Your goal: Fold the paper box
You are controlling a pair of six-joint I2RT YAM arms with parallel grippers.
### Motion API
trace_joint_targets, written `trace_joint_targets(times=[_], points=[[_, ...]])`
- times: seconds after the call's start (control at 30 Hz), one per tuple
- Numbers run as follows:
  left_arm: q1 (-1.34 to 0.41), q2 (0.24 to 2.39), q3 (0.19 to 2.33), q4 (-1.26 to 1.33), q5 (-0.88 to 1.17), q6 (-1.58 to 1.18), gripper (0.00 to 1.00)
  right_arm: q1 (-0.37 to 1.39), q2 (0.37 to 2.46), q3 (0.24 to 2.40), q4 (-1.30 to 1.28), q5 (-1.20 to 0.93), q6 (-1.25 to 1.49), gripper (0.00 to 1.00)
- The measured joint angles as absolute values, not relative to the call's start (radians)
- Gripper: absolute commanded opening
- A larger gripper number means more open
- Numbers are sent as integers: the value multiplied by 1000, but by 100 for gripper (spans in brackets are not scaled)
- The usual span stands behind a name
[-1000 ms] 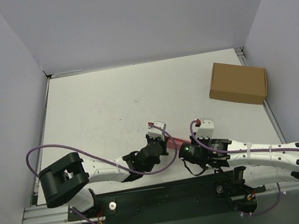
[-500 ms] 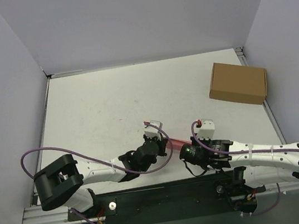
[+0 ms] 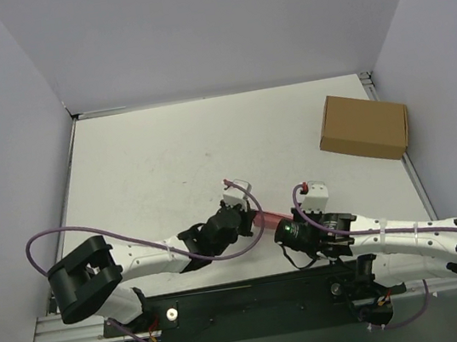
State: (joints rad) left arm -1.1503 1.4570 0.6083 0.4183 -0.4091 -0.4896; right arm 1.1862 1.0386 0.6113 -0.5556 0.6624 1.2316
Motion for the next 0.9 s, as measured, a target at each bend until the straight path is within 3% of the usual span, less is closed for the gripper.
trace_joint_targets(times=[0.07,0.1,0.2,0.4,0.73,0.9], points=[[-1148,1478,636,404,-409,-471,0,1186,1037,612,-560,662,1227,18],[-1148,1488,650,395,-412,-464,0,1185,1036,616,-568,654,1221,29],[-1147,1525,705,356,-415,-441,0,1184,1031,635,-594,624,1207,42],[-1148,1536,738,312,-416,-411,0,1147,934,657,-624,574,1198,54],[-1152,1536,743,301,-418,-380,0,928,733,584,-579,452,1173,54],[-1155,1537,745,297,-424,-379,0,809,703,476,-461,337,1176,45]])
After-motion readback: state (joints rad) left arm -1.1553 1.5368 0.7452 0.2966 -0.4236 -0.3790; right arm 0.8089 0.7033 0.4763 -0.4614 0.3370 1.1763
